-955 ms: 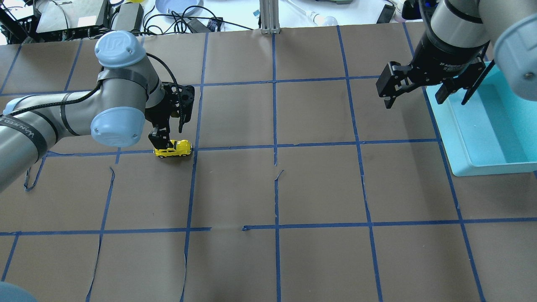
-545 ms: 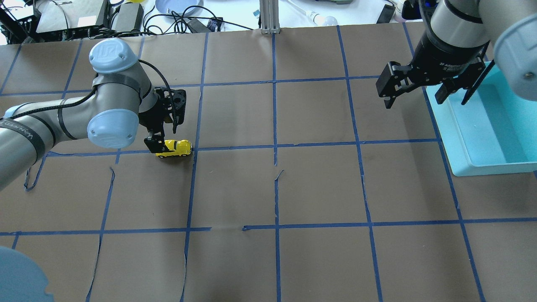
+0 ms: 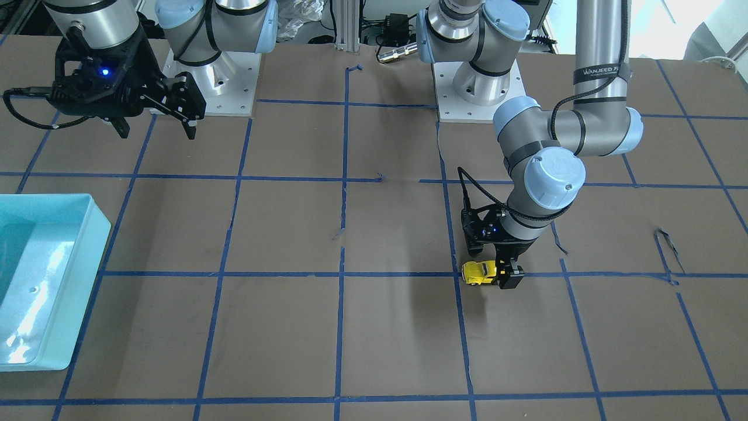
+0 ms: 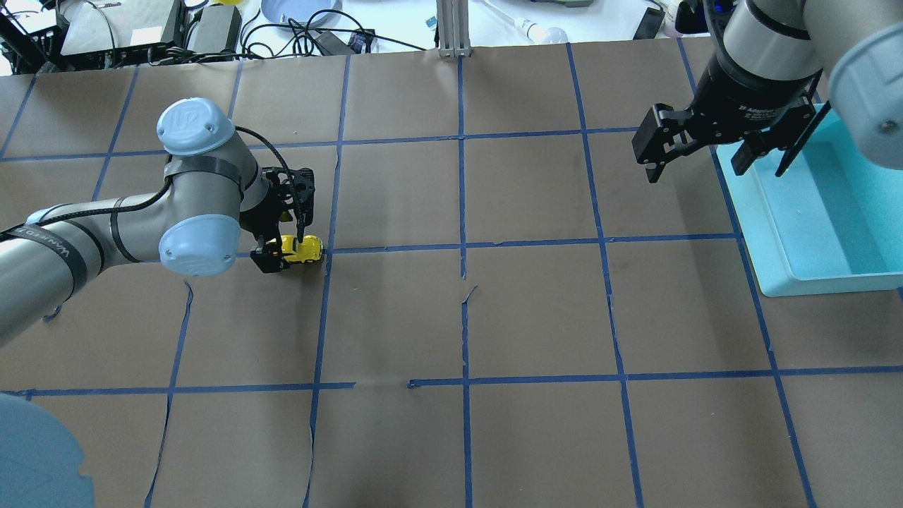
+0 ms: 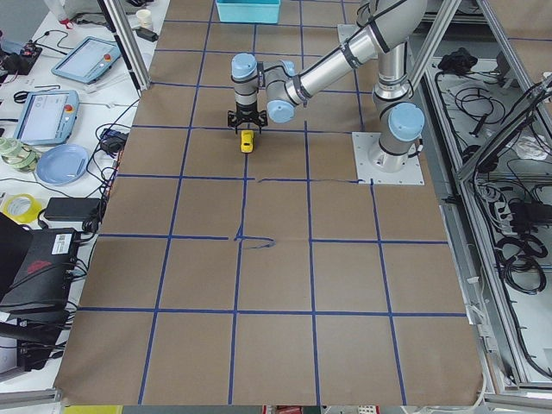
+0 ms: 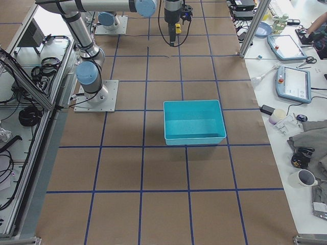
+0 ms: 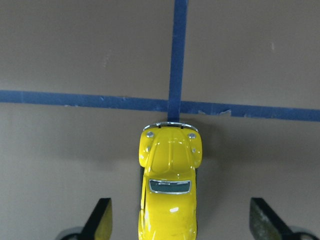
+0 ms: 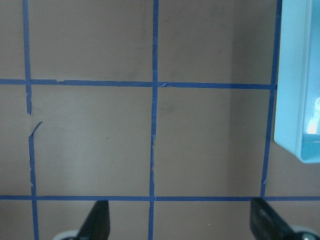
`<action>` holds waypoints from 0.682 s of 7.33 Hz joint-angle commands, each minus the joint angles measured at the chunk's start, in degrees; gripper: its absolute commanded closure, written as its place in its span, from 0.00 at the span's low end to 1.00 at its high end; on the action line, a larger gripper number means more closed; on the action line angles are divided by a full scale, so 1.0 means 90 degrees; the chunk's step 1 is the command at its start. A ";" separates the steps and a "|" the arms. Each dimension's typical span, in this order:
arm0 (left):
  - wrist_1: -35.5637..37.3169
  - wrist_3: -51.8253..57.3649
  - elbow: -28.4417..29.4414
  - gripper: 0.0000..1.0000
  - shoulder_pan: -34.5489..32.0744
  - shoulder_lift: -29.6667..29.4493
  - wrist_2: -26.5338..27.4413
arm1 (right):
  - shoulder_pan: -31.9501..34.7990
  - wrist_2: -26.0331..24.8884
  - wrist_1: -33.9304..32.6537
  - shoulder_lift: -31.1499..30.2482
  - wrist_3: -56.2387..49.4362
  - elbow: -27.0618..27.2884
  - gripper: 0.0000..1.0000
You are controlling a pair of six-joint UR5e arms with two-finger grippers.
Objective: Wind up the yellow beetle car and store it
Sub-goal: 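Close the left gripper around the yellow car's body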
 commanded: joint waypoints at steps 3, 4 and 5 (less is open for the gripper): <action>0.0185 -0.0070 -0.0064 0.11 0.0020 -0.0119 -0.0195 | 0.0000 0.0004 0.0000 0.0004 -0.0014 0.0000 0.00; 0.0127 -0.0070 -0.0074 0.10 0.0030 -0.0080 -0.0166 | 0.0000 0.0004 -0.0020 0.0023 -0.0024 0.0000 0.00; 0.0137 -0.0050 -0.0093 0.10 0.0030 -0.0079 -0.0156 | 0.0000 -0.0006 -0.0010 0.0014 -0.0024 0.0000 0.00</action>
